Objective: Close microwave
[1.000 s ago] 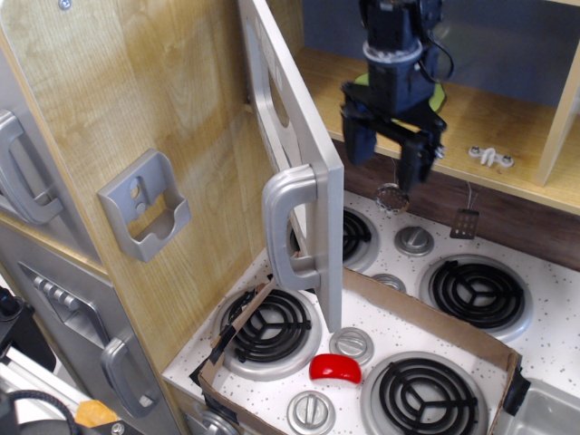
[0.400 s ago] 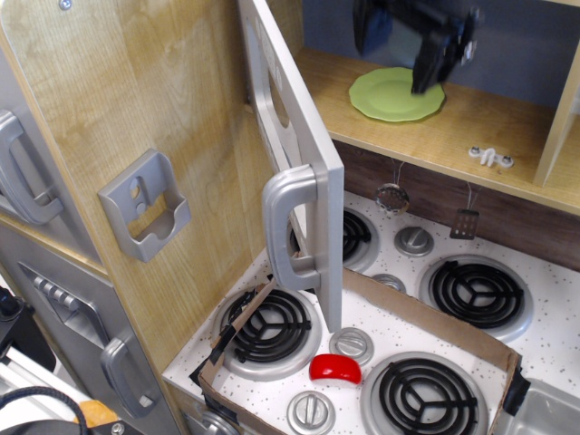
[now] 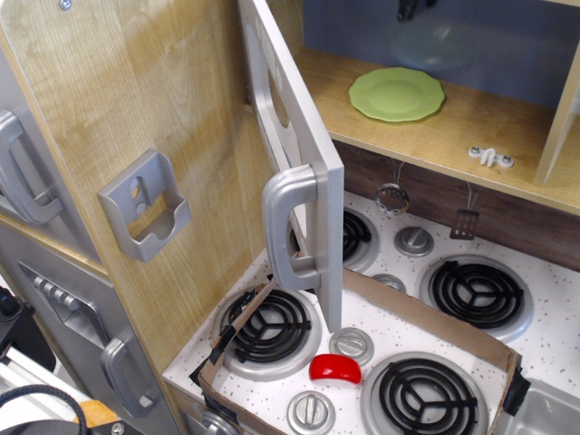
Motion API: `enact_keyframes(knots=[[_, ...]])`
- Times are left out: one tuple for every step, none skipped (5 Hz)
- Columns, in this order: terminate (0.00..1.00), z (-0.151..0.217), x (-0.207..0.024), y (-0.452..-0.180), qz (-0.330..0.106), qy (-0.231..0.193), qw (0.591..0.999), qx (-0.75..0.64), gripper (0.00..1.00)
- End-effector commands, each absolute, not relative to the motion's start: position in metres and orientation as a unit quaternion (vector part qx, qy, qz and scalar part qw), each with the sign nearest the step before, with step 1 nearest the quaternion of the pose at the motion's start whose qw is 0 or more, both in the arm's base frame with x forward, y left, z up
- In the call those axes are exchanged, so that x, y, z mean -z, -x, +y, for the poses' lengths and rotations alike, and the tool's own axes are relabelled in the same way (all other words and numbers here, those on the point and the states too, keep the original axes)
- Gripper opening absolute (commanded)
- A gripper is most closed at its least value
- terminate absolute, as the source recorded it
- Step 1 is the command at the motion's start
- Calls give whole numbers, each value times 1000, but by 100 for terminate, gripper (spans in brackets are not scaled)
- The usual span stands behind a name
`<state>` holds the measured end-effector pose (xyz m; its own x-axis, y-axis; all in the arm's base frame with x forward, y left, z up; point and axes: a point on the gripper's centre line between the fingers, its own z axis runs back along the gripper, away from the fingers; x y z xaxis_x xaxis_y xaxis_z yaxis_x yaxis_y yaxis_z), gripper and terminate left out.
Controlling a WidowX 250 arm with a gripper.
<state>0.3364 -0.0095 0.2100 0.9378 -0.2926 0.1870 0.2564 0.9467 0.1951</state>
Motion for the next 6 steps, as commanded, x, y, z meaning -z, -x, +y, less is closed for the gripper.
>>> enact_keyframes(knots=[[0, 19, -256, -306, -136, -99, 977, 131, 100], [0, 28, -249, -290, -124, -94, 980, 123, 100], [0, 38, -231, -270, -107, -83, 985, 105, 100], [0, 39, -213, -260, -94, -90, 987, 98, 100], [0, 42, -198, -249, -79, -102, 987, 93, 100], [0, 42, -184, -241, -72, -103, 989, 83, 100]])
